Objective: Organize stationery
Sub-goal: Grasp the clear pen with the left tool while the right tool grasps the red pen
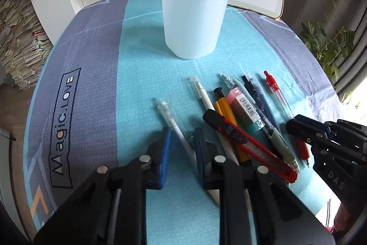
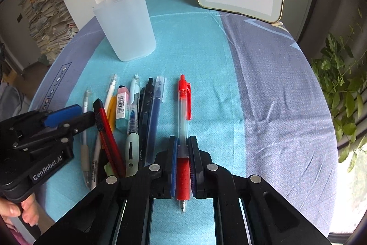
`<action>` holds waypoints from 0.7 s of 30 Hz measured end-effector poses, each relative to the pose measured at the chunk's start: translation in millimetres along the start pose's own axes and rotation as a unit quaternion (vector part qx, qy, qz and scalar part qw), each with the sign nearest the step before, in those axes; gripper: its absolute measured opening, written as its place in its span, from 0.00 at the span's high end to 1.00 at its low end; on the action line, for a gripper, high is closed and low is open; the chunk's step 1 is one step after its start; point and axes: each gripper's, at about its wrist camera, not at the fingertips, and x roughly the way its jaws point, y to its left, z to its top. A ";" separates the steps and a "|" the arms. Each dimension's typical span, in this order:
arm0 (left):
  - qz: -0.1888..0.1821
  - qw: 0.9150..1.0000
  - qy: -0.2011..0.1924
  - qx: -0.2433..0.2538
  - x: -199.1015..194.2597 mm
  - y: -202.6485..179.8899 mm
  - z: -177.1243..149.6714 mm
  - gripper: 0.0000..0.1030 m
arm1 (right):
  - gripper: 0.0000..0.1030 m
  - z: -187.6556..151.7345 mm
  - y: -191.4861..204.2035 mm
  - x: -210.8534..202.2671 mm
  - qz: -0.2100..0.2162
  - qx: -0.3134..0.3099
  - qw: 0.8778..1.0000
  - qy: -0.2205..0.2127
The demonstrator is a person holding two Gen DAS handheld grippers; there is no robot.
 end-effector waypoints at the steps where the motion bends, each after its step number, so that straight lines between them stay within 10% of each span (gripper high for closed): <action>1: -0.007 1.000 0.004 -0.001 -1.0 3.2 -0.5 0.85 | 0.90 -1.2 -0.8 -0.9 0.002 0.000 1.000 0.001; 13: -0.001 0.999 0.031 0.032 -16.7 24.1 -24.2 0.83 | 0.90 -19.8 -18.1 -15.9 0.007 -0.018 0.999 0.025; 18: 0.013 0.999 0.024 0.042 -15.6 18.8 -20.9 0.55 | 0.69 -8.5 -14.3 -14.3 -0.003 -0.015 1.000 0.019; 21: 0.011 0.999 0.023 0.043 -11.4 16.8 -14.9 0.57 | 0.60 2.9 -12.5 -14.2 -0.011 -0.016 1.000 0.005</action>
